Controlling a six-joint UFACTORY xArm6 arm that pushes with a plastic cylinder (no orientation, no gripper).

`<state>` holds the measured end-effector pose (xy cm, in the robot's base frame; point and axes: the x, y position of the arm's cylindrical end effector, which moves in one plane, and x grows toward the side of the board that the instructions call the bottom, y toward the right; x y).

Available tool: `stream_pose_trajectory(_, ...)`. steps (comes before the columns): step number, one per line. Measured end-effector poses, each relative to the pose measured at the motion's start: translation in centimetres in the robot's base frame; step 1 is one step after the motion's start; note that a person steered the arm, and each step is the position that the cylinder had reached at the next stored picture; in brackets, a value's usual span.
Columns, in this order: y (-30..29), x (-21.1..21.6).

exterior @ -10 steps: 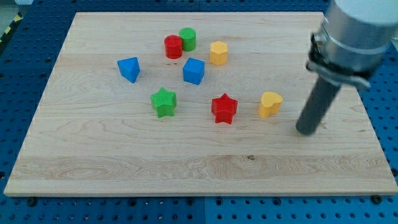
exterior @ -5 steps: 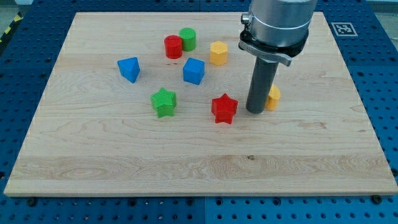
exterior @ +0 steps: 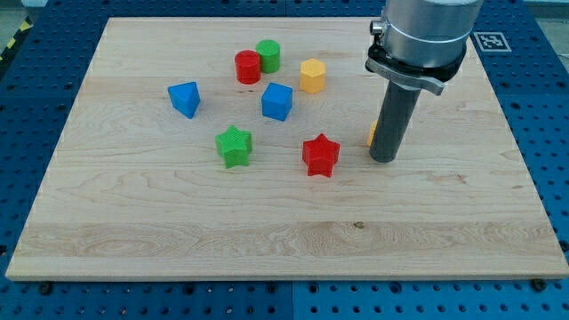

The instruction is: Put the yellow heart to the right of the blue cube

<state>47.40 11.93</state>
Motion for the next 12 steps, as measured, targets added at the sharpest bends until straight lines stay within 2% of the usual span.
stream_pose_trajectory(2, 0.0, -4.5)
stream_pose_trajectory(4, 0.0, -5.6)
stream_pose_trajectory(6, 7.5, -2.9)
stream_pose_trajectory(7, 7.5, -5.9)
stream_pose_trajectory(12, 2.9, -9.0)
